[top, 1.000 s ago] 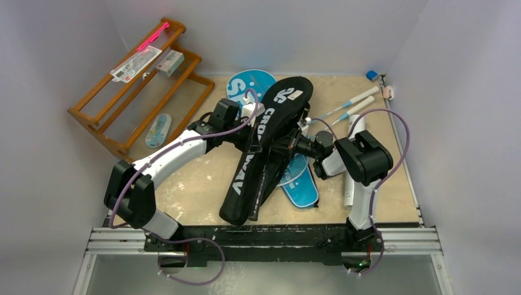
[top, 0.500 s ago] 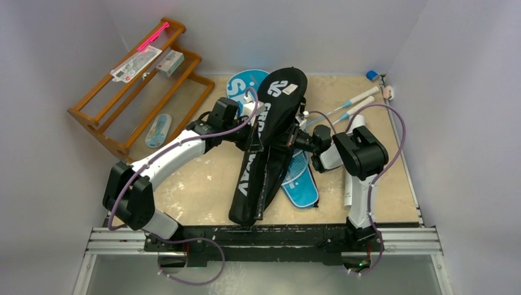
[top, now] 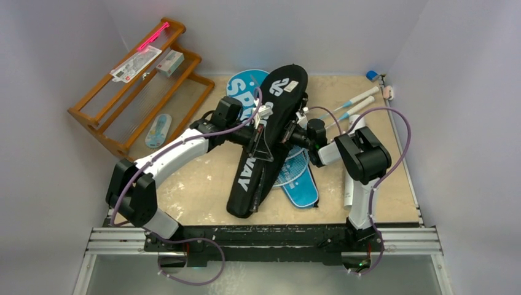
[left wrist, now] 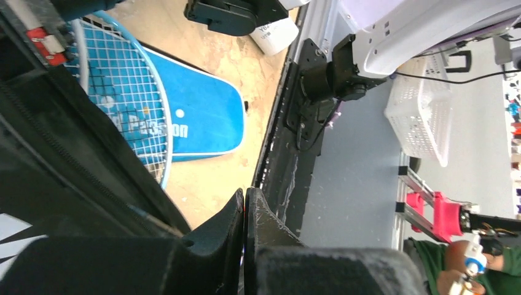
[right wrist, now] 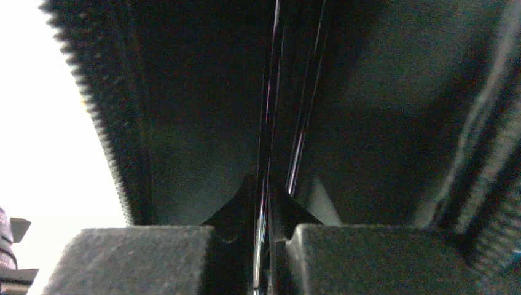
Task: Pack up the badminton gear
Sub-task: Place the racket in the racket bag.
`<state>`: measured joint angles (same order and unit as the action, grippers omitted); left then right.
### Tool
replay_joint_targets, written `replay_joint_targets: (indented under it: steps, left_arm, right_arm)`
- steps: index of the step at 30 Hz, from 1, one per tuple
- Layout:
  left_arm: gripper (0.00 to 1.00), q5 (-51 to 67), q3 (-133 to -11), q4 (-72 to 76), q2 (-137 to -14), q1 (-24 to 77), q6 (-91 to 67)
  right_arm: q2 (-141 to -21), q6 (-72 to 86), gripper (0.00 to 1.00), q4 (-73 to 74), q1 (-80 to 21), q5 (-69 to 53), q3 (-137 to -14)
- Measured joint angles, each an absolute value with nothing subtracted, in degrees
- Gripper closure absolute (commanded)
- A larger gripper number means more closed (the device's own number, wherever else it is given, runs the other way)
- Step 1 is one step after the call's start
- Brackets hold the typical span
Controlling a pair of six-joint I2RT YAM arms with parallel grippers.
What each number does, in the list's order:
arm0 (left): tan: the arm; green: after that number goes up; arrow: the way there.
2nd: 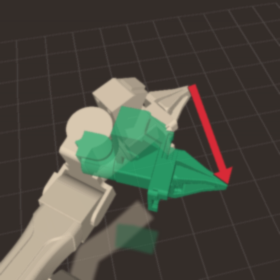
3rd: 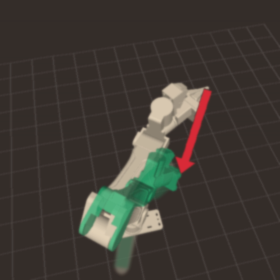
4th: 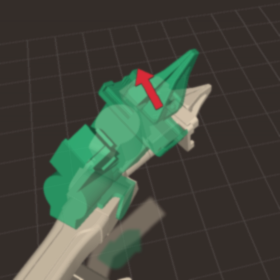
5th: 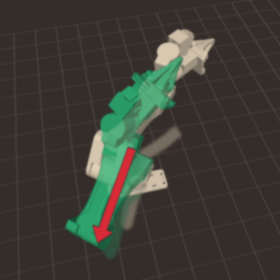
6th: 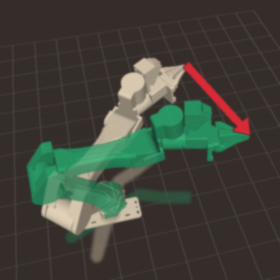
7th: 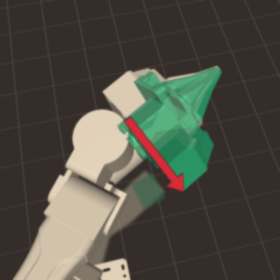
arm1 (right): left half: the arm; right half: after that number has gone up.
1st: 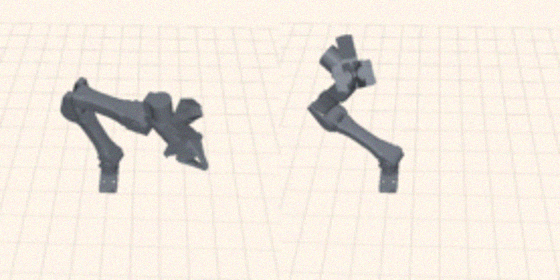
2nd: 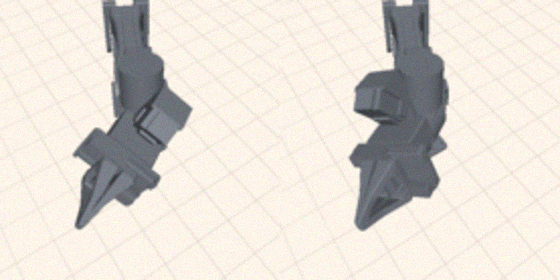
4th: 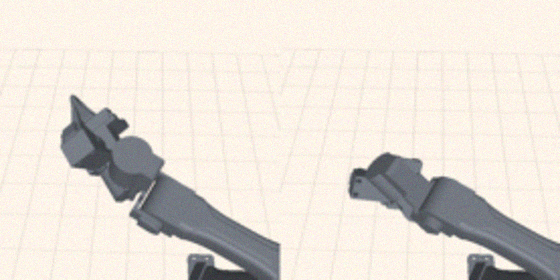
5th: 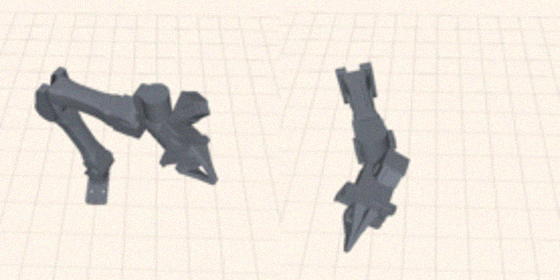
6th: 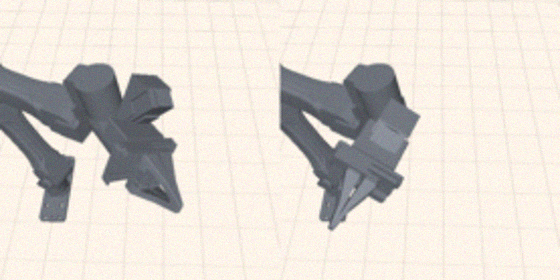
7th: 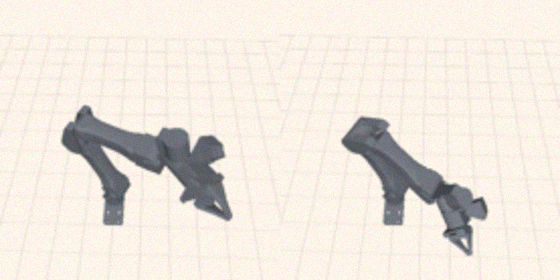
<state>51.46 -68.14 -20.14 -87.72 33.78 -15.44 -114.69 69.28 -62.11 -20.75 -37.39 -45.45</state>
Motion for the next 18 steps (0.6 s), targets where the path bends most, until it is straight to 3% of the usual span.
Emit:
replay_joint_targets:
  steps: [2, 5, 13, 18]
  left_arm:
    - [1.0, 53.36, -68.14, -20.12, -88.53, 33.78, -15.92]
    - [0.91, 52.25, -68.16, -20.86, -89.25, 33.8, -15.81]
    - [0.61, 31.11, -68.14, -23.57, -86.67, 34.2, -14.0]
    - [0.45, 18.39, -68.14, -24.51, -84.27, 36.84, -11.35]
  right_arm:
    - [-114.78, 68.1, 0.76, -60.34, -21.28, -35.88, -45.78]
    - [-114.8, 66.04, 0.7, -58.67, -21.74, -33.98, -46.94]
    - [-111.48, 61.32, 0.67, -49.25, -21.8, -30.15, -47.07]
    - [-106.74, 59.79, 0.77, -45.04, -21.8, -28.86, -45.67]
